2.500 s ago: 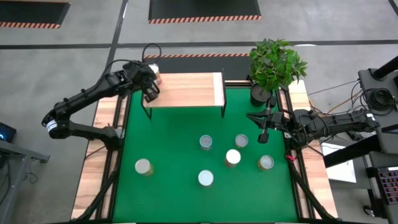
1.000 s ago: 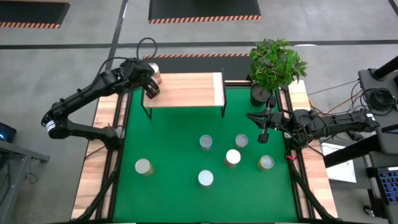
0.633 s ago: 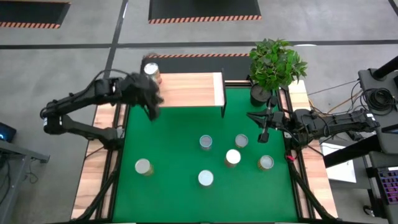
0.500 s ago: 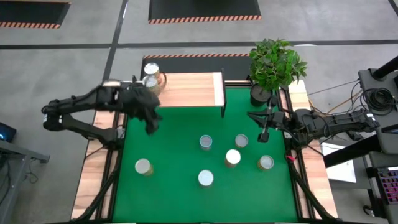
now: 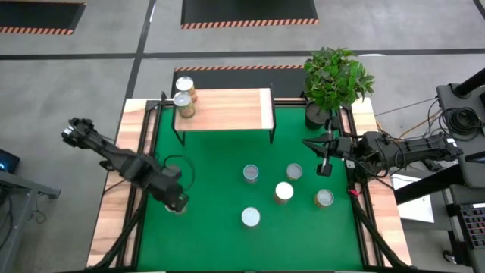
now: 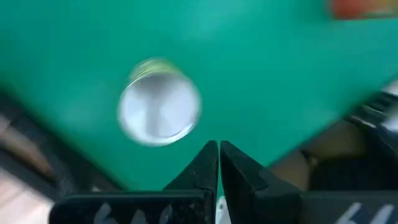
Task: Pick and place cans onto a shelf
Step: Put the pear can on the shelf
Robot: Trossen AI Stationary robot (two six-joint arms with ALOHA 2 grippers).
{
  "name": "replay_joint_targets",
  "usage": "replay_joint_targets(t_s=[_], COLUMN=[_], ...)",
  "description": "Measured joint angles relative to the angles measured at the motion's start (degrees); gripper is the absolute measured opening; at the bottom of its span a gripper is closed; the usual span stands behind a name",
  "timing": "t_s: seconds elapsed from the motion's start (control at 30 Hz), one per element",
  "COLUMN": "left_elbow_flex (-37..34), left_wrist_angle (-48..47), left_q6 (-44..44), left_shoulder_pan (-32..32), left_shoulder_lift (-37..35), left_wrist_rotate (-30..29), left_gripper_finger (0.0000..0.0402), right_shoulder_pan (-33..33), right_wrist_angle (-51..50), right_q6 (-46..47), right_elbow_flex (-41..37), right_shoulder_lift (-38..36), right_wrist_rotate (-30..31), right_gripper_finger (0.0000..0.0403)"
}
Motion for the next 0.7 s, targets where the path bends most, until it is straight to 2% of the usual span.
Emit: replay_joint_targets(t_s=[0.17,0.27,0.4,0.7], left_elbow_flex=[-0.11,-0.11,-0.09,-0.09], left_wrist_angle=[-2.09,-2.20,-3.17,-6.42], left_q6=[-8.61,-8.71,-9.54,-11.23], left_shoulder_pan=[-4.81,-4.79,-4.81,-4.87], left_shoulder_lift=[2.66,4.79,7.35,12.01], left_wrist_rotate=[-8.67,-6.52,-4.39,-4.41], left_gripper_finger=[0.0003,0.0028,0.0094,0.0284], right_shoulder_pan=[0.02,0.02,0.02,0.02], right_wrist_angle=[0.94,0.19,0.13,0.12], right_q6=[-0.61,-0.70,-1.62,-3.37], right_elbow_flex=[0.10,0.97,0.98,0.98], right_shoulder_lift=[-0.01,0.10,0.33,0.30], right_wrist_rotate=[-1.82,-1.96,-1.96,-1.96], right_gripper_finger=[0.0018,0.0018,0.0018,0.0018])
